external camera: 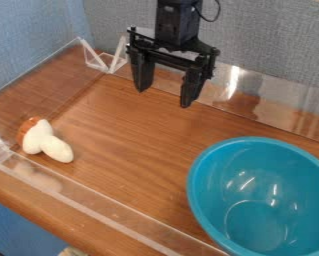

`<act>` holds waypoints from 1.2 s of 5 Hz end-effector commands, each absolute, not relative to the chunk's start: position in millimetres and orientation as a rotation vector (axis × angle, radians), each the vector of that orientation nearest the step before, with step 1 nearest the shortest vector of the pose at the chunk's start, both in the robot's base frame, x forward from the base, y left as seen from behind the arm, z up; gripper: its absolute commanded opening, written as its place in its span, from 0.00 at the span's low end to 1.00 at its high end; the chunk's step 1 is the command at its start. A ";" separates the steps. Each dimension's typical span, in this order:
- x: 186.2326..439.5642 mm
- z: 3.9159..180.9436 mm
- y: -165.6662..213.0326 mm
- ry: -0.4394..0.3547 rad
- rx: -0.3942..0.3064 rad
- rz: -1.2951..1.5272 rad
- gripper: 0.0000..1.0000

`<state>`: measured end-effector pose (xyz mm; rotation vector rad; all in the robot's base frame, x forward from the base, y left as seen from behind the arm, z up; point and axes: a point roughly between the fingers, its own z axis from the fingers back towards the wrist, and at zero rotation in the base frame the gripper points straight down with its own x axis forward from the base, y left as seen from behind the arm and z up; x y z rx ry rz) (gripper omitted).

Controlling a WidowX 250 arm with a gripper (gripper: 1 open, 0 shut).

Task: Put the mushroom in the blue bowl

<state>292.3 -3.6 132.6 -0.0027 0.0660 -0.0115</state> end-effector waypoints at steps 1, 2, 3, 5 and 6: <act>283.4 112.3 33.0 0.073 -0.005 0.003 1.00; 262.8 85.7 83.2 0.080 -0.007 0.045 1.00; 233.8 87.0 109.7 0.074 0.017 -0.204 1.00; 212.8 81.4 129.1 0.062 0.052 -0.382 0.00; 208.5 72.7 135.1 0.062 0.063 -0.353 1.00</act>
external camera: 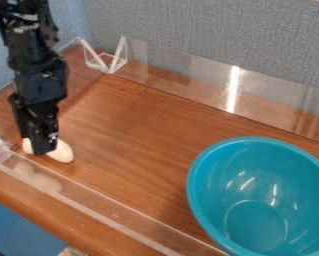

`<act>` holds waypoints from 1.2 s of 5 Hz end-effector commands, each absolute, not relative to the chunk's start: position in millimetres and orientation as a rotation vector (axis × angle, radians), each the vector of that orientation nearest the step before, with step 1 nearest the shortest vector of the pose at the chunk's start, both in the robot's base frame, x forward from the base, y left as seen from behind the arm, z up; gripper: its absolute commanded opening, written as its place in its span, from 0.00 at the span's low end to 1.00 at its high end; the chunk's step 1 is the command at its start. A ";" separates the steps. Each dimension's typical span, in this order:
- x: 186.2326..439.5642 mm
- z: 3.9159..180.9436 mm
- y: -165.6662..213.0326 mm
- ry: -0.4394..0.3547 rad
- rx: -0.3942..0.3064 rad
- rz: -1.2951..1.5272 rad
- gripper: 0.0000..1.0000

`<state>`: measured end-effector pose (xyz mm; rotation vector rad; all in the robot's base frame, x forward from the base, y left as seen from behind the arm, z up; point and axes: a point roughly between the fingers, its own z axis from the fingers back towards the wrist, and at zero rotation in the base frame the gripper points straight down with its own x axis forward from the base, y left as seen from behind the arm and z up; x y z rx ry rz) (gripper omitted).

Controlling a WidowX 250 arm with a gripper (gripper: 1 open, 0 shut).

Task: Put the mushroom in the blue bowl

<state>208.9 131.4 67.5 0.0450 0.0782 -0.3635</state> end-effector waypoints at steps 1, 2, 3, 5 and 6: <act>206.6 65.8 137.9 0.058 0.067 -0.322 1.00; 207.2 64.0 146.8 0.042 0.062 -0.358 1.00; 209.2 60.6 153.5 0.033 0.057 -0.399 1.00; 218.8 62.7 146.0 0.018 0.050 -0.443 1.00; 225.4 66.8 139.0 0.017 0.046 -0.504 1.00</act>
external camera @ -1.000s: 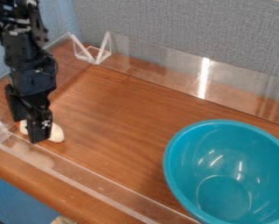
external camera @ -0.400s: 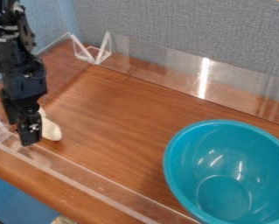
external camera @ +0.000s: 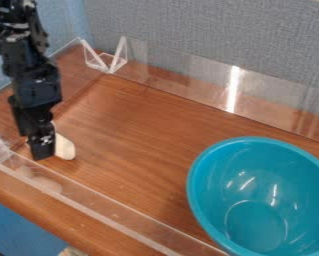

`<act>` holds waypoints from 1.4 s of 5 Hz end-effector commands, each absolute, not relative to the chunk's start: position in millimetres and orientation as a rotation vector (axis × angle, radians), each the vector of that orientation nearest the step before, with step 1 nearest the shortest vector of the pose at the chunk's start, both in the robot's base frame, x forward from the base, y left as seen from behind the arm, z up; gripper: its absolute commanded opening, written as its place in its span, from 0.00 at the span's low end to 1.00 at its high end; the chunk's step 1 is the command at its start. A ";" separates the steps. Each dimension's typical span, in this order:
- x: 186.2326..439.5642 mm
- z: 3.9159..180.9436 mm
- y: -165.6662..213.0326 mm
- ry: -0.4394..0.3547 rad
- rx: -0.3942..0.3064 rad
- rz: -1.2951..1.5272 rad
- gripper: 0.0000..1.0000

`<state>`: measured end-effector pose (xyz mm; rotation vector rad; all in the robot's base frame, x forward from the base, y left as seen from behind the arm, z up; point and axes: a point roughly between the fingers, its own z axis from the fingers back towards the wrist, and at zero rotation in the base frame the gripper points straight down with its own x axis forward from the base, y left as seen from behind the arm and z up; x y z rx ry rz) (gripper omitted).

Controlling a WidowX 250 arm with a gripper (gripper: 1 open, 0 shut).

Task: Put the mushroom in the blue bowl

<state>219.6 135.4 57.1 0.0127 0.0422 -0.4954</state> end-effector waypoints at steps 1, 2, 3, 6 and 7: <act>230.4 71.1 132.1 0.012 0.042 -0.565 1.00; 234.5 68.2 138.6 0.010 0.042 -0.563 1.00; 236.8 64.8 145.2 0.010 0.043 -0.561 1.00; 230.5 30.7 145.2 0.011 0.039 -0.496 1.00; 231.9 21.2 140.8 0.011 0.037 -0.496 1.00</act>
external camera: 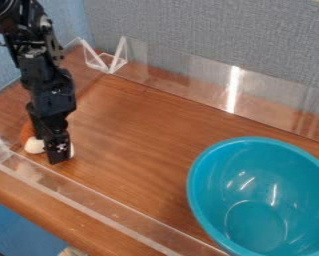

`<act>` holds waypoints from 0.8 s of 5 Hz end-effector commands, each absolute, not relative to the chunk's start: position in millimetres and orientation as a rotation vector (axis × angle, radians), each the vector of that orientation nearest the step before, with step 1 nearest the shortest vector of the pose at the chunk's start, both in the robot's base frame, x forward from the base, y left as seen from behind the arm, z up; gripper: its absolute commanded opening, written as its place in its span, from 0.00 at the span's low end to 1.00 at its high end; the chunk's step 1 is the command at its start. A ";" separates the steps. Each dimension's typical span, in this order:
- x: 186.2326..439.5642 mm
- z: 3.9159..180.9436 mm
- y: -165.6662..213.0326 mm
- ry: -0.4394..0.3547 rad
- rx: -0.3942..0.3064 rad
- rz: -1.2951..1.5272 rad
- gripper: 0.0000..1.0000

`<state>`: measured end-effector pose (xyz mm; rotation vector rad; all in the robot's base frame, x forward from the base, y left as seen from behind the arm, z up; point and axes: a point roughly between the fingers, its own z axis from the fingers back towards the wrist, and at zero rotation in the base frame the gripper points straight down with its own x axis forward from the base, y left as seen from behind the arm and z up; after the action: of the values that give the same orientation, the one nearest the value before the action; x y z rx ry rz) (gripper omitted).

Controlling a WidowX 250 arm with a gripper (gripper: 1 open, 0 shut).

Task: Put the mushroom in the blue bowl

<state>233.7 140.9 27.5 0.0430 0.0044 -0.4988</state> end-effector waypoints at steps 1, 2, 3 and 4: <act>233.2 16.6 136.2 0.008 0.034 -0.496 0.00; 228.5 35.0 138.0 -0.014 0.040 -0.431 0.00; 223.3 53.8 139.4 -0.037 0.047 -0.372 0.00; 224.4 79.8 130.3 -0.061 0.057 -0.341 0.00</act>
<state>217.6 127.7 66.3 0.0158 -0.0189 -0.3329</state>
